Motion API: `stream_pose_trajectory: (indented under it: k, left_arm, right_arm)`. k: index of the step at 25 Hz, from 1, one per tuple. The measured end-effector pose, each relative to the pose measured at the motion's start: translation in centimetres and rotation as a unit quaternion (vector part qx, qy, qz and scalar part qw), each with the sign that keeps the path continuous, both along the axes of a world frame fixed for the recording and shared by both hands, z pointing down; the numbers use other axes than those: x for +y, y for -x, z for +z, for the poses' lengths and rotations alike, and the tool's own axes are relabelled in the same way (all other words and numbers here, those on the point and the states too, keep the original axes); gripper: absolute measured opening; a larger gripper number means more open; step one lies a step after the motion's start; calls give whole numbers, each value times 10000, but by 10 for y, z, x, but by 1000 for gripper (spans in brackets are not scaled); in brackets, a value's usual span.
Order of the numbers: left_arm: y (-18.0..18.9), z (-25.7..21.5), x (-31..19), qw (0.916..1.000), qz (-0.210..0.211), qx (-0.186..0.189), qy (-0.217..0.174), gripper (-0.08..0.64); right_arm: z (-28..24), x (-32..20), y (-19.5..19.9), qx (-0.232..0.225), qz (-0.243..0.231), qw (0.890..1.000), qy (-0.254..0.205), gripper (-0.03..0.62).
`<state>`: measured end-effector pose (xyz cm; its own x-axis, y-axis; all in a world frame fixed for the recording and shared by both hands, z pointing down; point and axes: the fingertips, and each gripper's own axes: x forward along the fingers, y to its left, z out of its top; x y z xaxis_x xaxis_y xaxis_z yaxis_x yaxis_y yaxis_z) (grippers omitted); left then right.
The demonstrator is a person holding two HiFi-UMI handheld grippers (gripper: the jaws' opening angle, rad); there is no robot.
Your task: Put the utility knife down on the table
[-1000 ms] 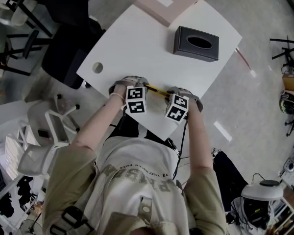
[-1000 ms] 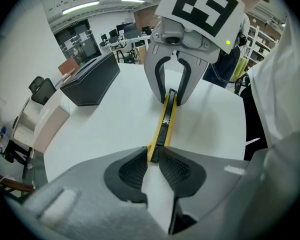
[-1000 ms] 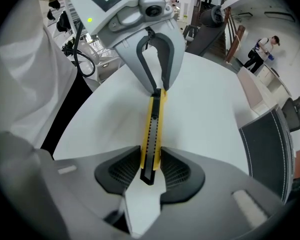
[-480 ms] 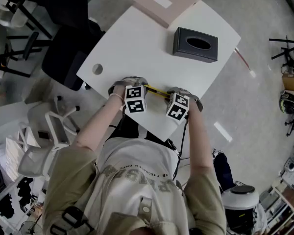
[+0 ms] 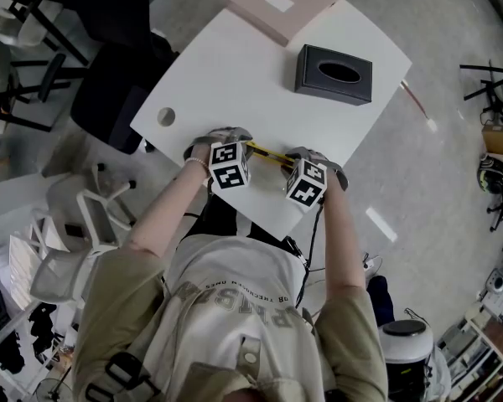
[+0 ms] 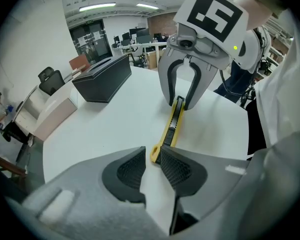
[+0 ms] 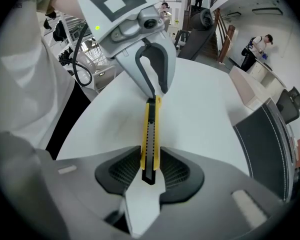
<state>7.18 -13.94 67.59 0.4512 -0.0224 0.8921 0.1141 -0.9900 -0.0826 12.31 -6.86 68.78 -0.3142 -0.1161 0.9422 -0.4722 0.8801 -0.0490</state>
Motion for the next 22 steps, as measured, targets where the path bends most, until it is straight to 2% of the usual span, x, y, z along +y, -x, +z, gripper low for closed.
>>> stream_pose_trajectory:
  k: [3, 7, 9, 11, 14, 17, 20, 22]
  left_arm:
    - [-2, -5, -3, 9999, -121, 91, 16, 98]
    - [-3, -15, -8, 9992, -297, 260, -32, 98]
    - [-3, -23, -11, 9983, -420, 393, -104, 98]
    - [-4, -37, -14, 9962, -593, 613, -196, 97]
    - [-6, -64, -18, 9887, -981, 1094, -309, 97]
    - [-4, -91, -24, 9746, -1459, 1595, -583, 97]
    - [2, -121, -28, 9526, -2005, 2142, -806, 97]
    - [6, -142, -28, 9328, -2397, 2523, -934, 97]
  right_arm:
    - [-4, -3, -2, -41, 100, 9999, -92, 121]
    - [-17, -10, -4, -293, 493, 9978, -336, 115]
    - [-30, -17, -4, -487, 762, 9942, -574, 113]
    - [-48, -23, -5, -783, 1187, 9862, -850, 107]
    - [-83, -31, -12, -1357, 1975, 9616, -1341, 106]
    - [-126, -41, -25, -1742, 2565, 9262, -2146, 106]
    - [-169, -45, -38, -1924, 3056, 8848, -2944, 106]
    - [-195, -45, -45, -2031, 3315, 8579, -3360, 106]
